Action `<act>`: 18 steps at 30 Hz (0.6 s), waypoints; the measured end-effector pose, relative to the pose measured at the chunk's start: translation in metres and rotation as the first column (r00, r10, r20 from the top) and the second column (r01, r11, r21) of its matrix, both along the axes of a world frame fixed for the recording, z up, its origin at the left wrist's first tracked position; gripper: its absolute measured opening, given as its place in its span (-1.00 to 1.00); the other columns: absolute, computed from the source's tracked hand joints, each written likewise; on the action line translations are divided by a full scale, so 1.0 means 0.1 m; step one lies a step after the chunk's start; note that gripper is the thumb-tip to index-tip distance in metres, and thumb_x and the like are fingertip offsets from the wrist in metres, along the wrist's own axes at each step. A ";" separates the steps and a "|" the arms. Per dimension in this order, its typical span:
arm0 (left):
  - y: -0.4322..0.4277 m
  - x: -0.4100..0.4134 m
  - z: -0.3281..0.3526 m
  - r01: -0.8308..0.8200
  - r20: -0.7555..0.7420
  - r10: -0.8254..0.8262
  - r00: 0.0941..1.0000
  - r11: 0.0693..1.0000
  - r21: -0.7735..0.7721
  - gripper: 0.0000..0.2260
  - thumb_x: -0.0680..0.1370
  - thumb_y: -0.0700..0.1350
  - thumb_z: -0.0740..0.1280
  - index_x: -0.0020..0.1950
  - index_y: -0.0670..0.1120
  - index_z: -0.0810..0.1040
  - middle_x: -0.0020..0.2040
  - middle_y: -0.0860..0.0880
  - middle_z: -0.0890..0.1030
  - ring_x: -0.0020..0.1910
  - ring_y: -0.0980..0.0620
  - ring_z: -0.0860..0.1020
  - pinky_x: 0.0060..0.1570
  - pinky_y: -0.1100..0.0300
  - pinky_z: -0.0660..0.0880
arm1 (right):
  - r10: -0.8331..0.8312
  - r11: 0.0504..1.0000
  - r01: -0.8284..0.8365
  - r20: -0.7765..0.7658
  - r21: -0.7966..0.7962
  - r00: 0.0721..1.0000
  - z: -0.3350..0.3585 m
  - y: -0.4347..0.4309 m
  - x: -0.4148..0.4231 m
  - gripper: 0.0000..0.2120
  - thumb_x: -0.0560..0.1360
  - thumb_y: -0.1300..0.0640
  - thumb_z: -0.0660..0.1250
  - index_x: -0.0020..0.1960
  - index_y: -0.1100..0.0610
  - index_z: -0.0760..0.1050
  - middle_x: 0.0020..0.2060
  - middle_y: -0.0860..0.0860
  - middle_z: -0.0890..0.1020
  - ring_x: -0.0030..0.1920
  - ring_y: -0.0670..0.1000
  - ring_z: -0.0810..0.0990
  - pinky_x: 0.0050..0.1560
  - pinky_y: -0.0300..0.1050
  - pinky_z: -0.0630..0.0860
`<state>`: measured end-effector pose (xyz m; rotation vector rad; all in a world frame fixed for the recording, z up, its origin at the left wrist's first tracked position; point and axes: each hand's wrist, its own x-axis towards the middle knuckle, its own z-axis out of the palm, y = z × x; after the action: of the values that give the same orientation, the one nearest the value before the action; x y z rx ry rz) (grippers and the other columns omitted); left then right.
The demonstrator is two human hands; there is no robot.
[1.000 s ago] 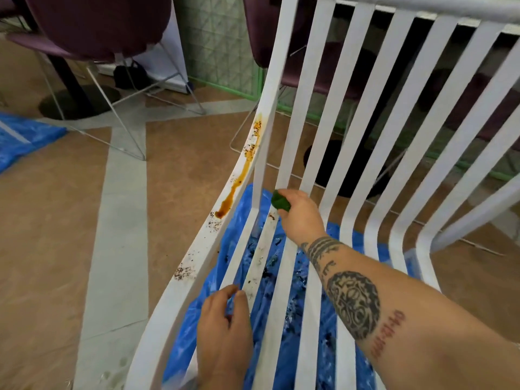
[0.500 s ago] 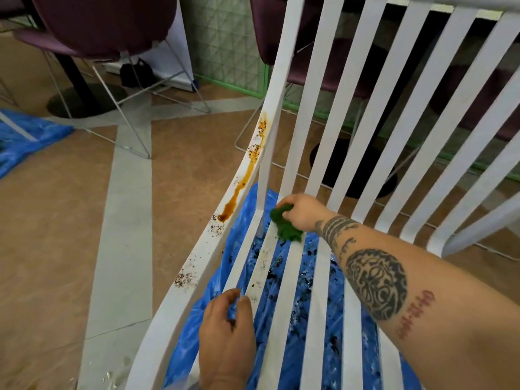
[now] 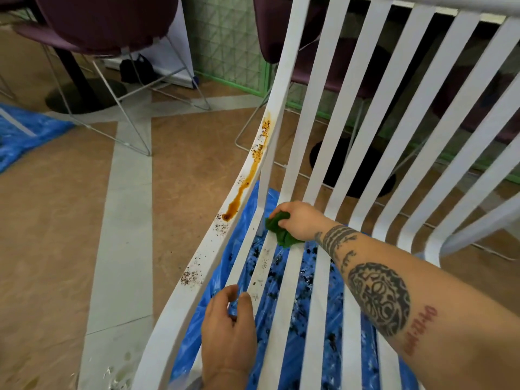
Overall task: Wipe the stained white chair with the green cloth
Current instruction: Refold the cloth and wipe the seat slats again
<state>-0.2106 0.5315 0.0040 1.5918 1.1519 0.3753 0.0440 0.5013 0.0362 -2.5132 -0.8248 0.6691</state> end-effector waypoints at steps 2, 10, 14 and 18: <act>0.00 -0.01 0.00 0.004 0.017 -0.004 1.000 1.000 0.005 -0.64 0.51 0.21 0.22 0.24 0.14 0.56 0.05 0.01 0.63 -0.26 0.04 0.53 -0.10 0.05 0.55 | -0.145 0.984 0.139 0.046 0.112 0.988 0.00 0.05 0.06 -0.72 0.67 0.23 0.23 0.31 0.02 0.55 0.15 0.10 0.59 -0.10 0.02 0.60 -0.24 -0.22 0.51; 0.02 0.01 -0.05 0.021 -0.001 -0.021 1.000 0.999 0.037 -0.74 0.61 0.09 0.26 0.26 0.09 0.54 0.14 0.19 0.57 -0.16 0.04 0.54 0.04 -0.04 0.57 | 0.021 0.999 -0.020 -0.029 0.036 0.999 -0.19 0.05 -0.17 -0.71 0.65 0.28 0.24 0.25 0.00 0.59 0.20 0.03 0.60 0.06 0.03 0.60 -0.05 -0.17 0.60; 0.01 0.02 -0.05 0.003 -0.013 -0.003 1.000 0.999 0.040 -0.77 0.61 0.08 0.25 0.24 0.11 0.54 0.11 0.19 0.54 -0.12 0.08 0.55 0.04 0.01 0.52 | 0.066 0.995 -0.056 -0.120 0.082 0.991 -0.10 -0.06 -0.24 -0.75 0.65 0.23 0.28 0.24 0.00 0.59 0.15 0.01 0.61 0.07 0.02 0.62 -0.10 -0.24 0.53; 0.04 0.04 -0.07 -0.001 0.026 0.001 1.000 1.000 0.022 -0.79 0.62 0.05 0.26 0.22 0.10 0.55 0.10 0.23 0.56 -0.07 0.16 0.54 0.05 0.07 0.46 | -0.088 0.981 0.088 -0.004 0.175 0.996 -0.22 -0.08 -0.41 -0.67 0.63 0.31 0.26 0.31 0.01 0.56 0.23 0.08 0.57 0.15 0.11 0.59 0.09 -0.06 0.58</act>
<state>-0.2062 0.5356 -0.0035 1.6012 1.1329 0.4093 0.0025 0.4932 0.0138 -2.3773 -0.7353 0.5382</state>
